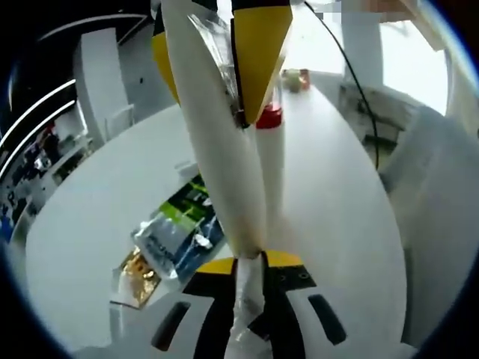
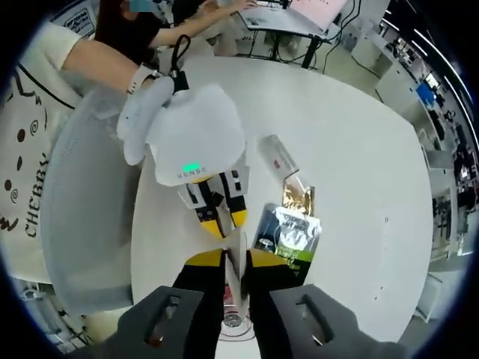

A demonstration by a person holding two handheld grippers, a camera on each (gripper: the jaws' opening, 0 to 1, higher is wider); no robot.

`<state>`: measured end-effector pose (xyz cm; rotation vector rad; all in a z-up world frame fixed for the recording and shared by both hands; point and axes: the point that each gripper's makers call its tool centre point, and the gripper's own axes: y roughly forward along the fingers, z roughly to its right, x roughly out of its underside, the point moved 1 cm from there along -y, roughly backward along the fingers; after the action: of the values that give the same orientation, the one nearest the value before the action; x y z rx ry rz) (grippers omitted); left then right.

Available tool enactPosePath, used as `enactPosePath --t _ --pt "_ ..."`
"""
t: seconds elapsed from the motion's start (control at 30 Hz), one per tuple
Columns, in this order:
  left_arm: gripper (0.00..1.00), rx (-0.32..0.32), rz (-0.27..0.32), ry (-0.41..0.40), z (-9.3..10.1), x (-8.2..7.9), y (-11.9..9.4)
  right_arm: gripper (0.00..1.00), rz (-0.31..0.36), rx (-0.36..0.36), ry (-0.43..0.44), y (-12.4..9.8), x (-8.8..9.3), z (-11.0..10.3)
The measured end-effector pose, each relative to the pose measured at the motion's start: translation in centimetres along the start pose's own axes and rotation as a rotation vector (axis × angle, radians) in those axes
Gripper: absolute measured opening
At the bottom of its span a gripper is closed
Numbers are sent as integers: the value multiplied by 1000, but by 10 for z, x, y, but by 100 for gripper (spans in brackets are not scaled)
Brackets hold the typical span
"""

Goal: Arrange the skincare products in the storage area until every visible bottle or jar stands upright without overlapping.

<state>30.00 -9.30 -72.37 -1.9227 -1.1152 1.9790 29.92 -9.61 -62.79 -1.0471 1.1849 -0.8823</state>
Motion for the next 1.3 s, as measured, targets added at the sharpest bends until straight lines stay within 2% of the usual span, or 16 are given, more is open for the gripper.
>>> enactPosePath --t 0.07,0.1,0.27,0.43,0.73,0.83,0.93,1.07,1.3 --pt "13 -2 -1 2 -1 1 -1 11 -5 4 5 1 1 1" --pt "13 -3 0 -1 -1 1 -2 10 -5 -3 41 1 1 1" --pt "13 -1 -1 -1 0 1 -3 9 15 -34 90 0 2 1" --pt "12 -4 1 3 0 0 -3 11 34 -19 -20 0 0 3" --pt "13 -5 1 6 -1 -1 -5 17 18 -20 11 -1 6 3" --pt "13 -5 -4 8 -1 0 -5 11 25 -37 47 -2 6 -1" --pt "13 -7 -2 6 -2 0 -6 11 23 -33 58 -1 6 2" --pt "13 -6 2 7 -1 -1 -6 11 18 -39 118 -1 6 1" --pt "13 -4 4 6 -2 -2 -6 14 16 -31 66 -1 7 1"
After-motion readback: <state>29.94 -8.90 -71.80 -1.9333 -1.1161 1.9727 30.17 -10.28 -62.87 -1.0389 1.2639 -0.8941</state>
